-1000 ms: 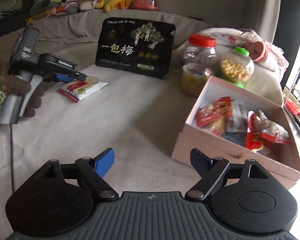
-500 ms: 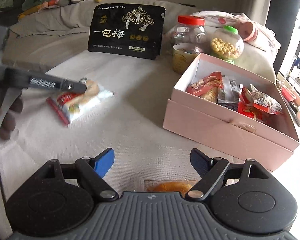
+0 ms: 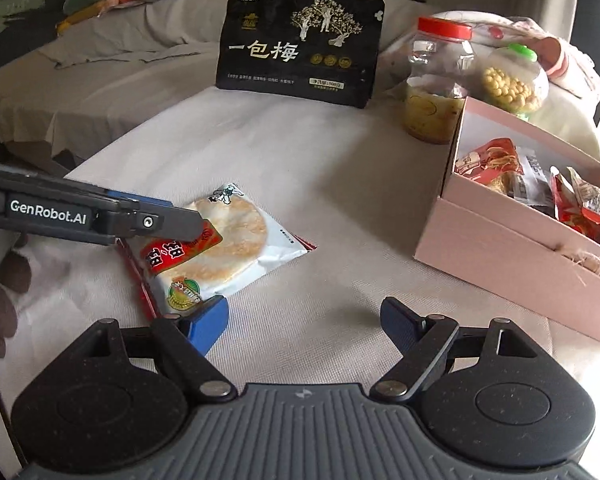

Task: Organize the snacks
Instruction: 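Grasp the rice cracker packet with the left gripper, then grasp the round wrapped pastry with the right gripper while the left lifts the rice cracker packet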

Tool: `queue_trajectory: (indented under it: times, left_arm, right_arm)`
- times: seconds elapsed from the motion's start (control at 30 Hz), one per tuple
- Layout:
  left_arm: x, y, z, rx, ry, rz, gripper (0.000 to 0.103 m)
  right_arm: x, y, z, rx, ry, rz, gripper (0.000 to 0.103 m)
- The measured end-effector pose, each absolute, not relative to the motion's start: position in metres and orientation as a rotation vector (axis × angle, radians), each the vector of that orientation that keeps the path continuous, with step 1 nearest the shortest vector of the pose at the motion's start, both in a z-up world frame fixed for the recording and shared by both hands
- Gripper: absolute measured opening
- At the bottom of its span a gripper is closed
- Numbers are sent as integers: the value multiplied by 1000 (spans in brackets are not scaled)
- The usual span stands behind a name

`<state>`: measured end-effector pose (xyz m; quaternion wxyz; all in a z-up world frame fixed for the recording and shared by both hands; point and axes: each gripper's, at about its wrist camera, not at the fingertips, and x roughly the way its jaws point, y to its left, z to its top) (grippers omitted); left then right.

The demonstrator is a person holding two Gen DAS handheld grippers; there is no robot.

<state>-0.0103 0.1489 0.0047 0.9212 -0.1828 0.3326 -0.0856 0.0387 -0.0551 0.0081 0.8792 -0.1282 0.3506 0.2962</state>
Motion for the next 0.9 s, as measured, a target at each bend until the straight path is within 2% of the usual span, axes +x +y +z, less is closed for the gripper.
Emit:
queue_trajectory:
  times: [0.1,0.2,0.67,0.9]
  left_arm:
    - [-8,150,4,-395,682,-202,47]
    - [-2,146,2,-390,667,-234,54]
    - [-3,135,22,-493,704,-323,55]
    - [-11,99,40,-378,677,-392,55]
  right_arm:
    - [42,-55,7,-249,746,617,84]
    - [43,-57,6,-233,750,617,84]
    - [38,-86,5,-203,740,540,84]
    - [39,-111,5,-174,728,460,84]
